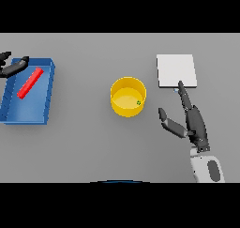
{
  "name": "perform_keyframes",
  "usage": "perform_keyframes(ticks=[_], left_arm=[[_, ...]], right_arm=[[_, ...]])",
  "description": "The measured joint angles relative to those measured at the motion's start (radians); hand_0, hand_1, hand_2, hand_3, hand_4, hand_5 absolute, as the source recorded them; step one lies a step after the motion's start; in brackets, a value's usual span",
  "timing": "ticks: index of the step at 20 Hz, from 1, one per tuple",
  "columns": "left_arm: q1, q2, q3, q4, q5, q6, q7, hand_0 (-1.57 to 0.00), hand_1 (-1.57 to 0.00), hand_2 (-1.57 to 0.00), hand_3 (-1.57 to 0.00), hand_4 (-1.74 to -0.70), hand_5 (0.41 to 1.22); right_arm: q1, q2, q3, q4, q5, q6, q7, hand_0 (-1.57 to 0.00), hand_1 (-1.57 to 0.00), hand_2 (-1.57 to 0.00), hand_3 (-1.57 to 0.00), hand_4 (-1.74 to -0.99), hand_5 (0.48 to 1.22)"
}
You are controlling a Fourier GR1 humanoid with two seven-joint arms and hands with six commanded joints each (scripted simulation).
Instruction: Pick up the red beaker and tilt it to pour out 1 green nut into yellow bowl. Pick up the yellow bowl and place it on the metallic measuring scale.
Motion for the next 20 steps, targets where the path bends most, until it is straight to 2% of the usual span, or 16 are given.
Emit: perform_keyframes(ticks=[1, 2, 3, 4, 6, 8, 10, 11, 14, 15, 17, 20], left_arm=[[-0.003, -0.01, -0.007, 0.001, -0.006, 0.009, -0.004, -0.1, -0.09, -0.09, -0.09, -0.78, 0.631], [-0.004, -0.005, -0.005, -0.003, -0.009, 0.015, -0.017, -0.08, -0.07, -0.07, -0.07, -0.78, 0.631], [-0.005, -0.012, -0.004, -0.001, -0.009, 0.023, -0.036, -0.06, -0.06, -0.06, -0.06, -0.78, 0.633], [-0.008, -0.017, 0.002, -0.008, -0.004, 0.035, -0.053, -0.05, -0.05, -0.04, -0.05, -0.78, 0.635], [-0.008, -0.032, 0.017, -0.018, 0.017, 0.048, -0.084, -0.03, -0.03, -0.03, -0.03, -0.79, 0.652], [0.005, -0.048, 0.022, -0.035, 0.03, 0.061, -0.088, -0.02, -0.02, -0.02, -0.02, -0.8, 0.661], [0.014, -0.052, 0.019, -0.05, 0.036, 0.056, -0.093, -0.01, -0.01, -0.01, -0.01, -0.8, 0.673], [0.016, -0.059, 0.017, -0.054, 0.038, 0.056, -0.085, -0.01, -0.01, -0.01, -0.01, -0.8, 0.678], [0.024, -0.058, 0.02, -0.06, 0.039, 0.06, -0.072, 0.0, 0.0, 0.0, 0.0, -0.81, 0.688], [0.026, -0.06, 0.022, -0.061, 0.044, 0.057, -0.078, 0.0, 0.0, 0.0, 0.0, -0.81, 0.688], [0.028, -0.052, 0.028, -0.071, 0.055, 0.045, -0.075, 0.0, 0.0, 0.0, 0.0, -0.81, 0.689], [0.039, -0.055, 0.024, -0.069, 0.053, 0.042, -0.08, 0.0, 0.0, 0.0, 0.0, -0.8, 0.691]], right_arm=[[0.003, 0.003, 0.006, -0.003, 0.006, 0.0, -0.005, 0.0, 0.0, 0.0, 0.0, -1.154, 0.657], [-0.008, -0.004, 0.0, -0.004, 0.008, -0.004, 0.012, 0.0, 0.0, 0.0, 0.0, -1.144, 0.644], [-0.017, 0.001, 0.004, -0.004, 0.012, -0.005, 0.042, 0.0, 0.0, 0.0, 0.0, -1.131, 0.631], [-0.024, -0.006, 0.017, -0.006, 0.058, -0.022, 0.09, 0.0, 0.0, 0.0, 0.0, -1.115, 0.638], [-0.051, -0.039, 0.037, 0.007, 0.077, 0.014, 0.063, 0.0, 0.0, 0.0, 0.0, -1.08, 0.662], [-0.095, -0.093, 0.072, 0.018, 0.114, 0.074, 0.052, 0.0, 0.0, 0.0, 0.0, -1.103, 0.662], [-0.169, -0.169, 0.107, 0.033, 0.21, 0.104, 0.097, 0.0, 0.0, 0.0, 0.0, -1.128, 0.637], [-0.194, -0.203, 0.122, 0.037, 0.238, 0.129, 0.101, 0.0, 0.0, 0.0, 0.0, -1.132, 0.631], [-0.292, -0.26, 0.214, 0.087, 0.379, 0.164, 0.086, 0.0, 0.0, 0.0, 0.0, -1.15, 0.63], [-0.329, -0.28, 0.237, 0.104, 0.408, 0.189, 0.081, 0.0, 0.0, 0.0, 0.0, -1.152, 0.632], [-0.394, -0.315, 0.277, 0.141, 0.448, 0.231, 0.033, 0.0, 0.0, 0.0, 0.0, -1.162, 0.637], [-0.487, -0.329, 0.35, 0.212, 0.519, 0.275, 0.001, 0.0, 0.0, 0.0, 0.0, -1.161, 0.643]])
